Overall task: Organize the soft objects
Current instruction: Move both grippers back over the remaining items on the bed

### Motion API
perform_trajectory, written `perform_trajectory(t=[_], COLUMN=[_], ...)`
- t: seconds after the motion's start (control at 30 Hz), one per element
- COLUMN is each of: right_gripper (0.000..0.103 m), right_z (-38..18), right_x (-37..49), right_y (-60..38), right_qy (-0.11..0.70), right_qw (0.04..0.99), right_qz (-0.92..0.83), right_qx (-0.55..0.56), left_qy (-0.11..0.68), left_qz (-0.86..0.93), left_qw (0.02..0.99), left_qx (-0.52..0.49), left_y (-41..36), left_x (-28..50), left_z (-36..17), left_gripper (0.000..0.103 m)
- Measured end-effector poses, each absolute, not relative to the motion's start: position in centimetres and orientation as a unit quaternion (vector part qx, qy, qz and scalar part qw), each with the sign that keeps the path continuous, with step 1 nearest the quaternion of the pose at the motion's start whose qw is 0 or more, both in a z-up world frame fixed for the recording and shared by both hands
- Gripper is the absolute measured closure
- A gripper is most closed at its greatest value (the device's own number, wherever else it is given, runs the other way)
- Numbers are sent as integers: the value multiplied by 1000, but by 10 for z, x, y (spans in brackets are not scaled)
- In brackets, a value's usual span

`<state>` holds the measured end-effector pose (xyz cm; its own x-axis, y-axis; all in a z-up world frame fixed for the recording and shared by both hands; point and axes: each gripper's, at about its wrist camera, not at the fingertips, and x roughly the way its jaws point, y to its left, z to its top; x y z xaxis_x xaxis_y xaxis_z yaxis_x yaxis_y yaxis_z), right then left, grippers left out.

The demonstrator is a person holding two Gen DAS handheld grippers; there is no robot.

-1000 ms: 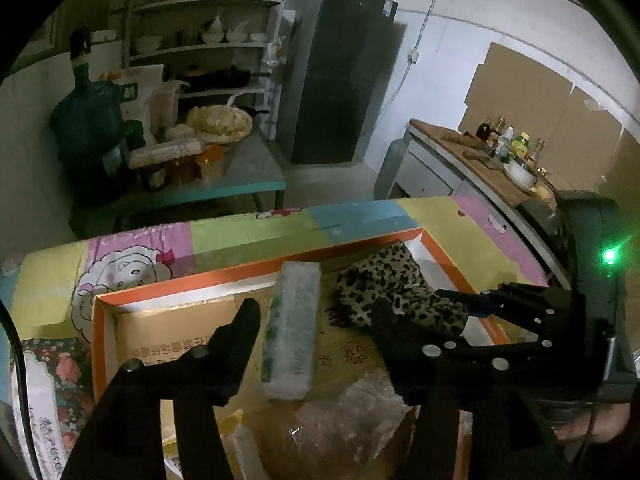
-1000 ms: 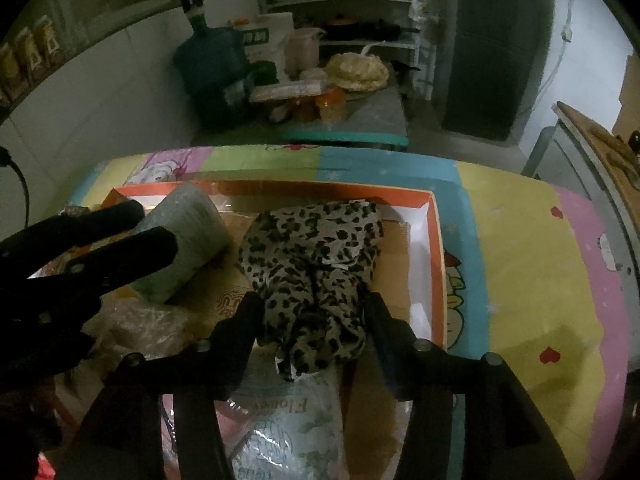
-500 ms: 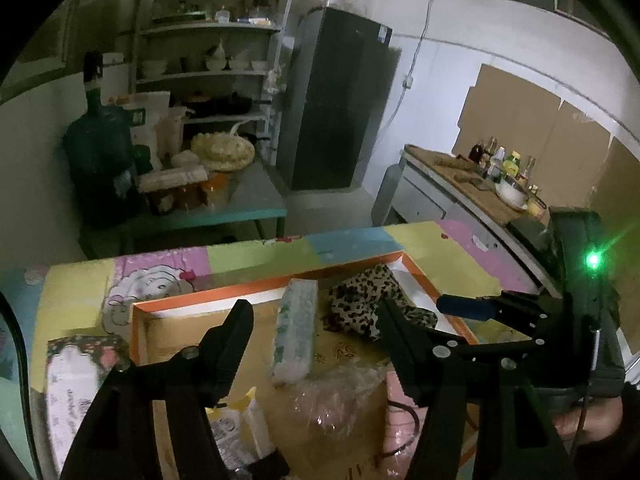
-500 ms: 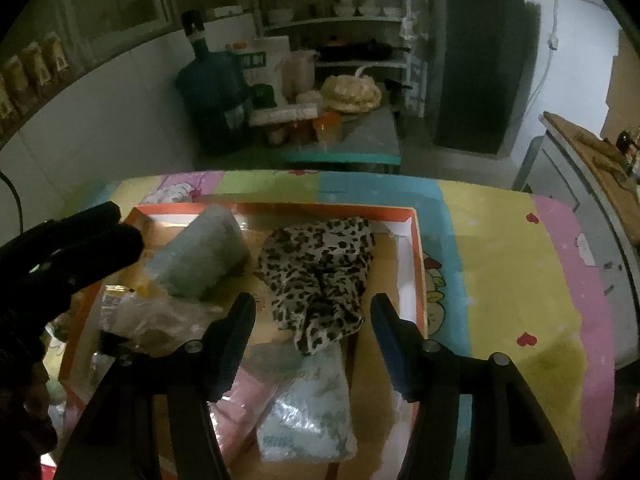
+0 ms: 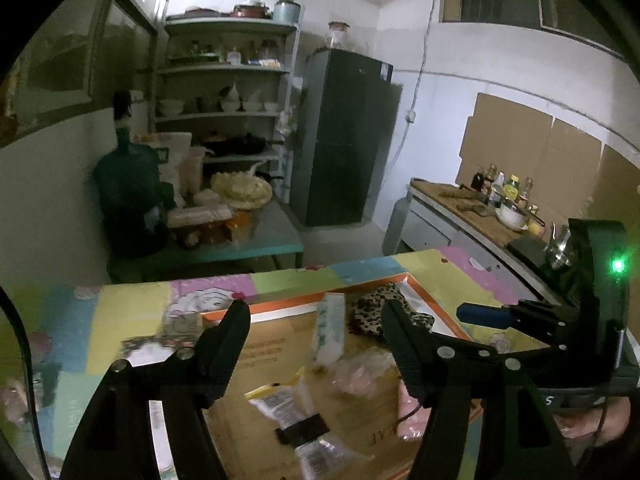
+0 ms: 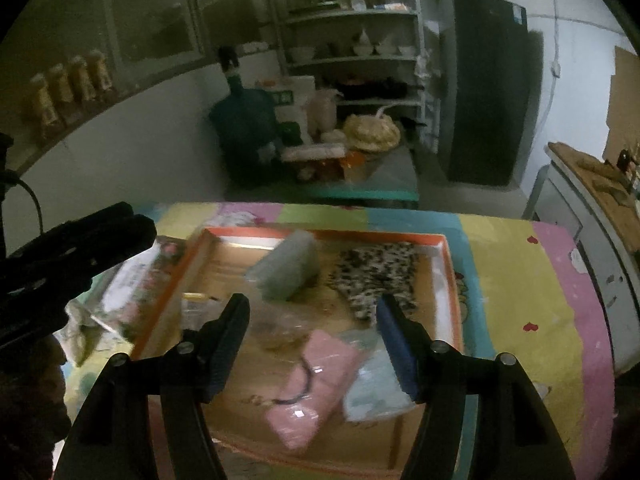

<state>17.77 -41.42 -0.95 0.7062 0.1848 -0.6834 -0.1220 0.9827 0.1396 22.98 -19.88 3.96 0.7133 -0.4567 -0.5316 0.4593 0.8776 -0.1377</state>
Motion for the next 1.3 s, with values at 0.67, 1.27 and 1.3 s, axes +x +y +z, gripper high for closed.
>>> perform_trajectory(t=[0.67,1.27,1.3], right_gripper=[35,28,28], right_z=[14,-12,-15], right_x=[103,62,62], right_y=[-316,-234,-230], right_qy=[312,302,304], right_qw=[940,935,934], right_qz=[138,186,187], right_qx=[31,15,14], left_qy=[231,199,197], left_qz=[-207,-161,-157], left_qw=[951,966,967], left_qx=[-17,-44,-47], left_y=[-93,-10,-5], left_x=[165,104,101], left_z=[57,38,36], left_gripper=[35,35,35])
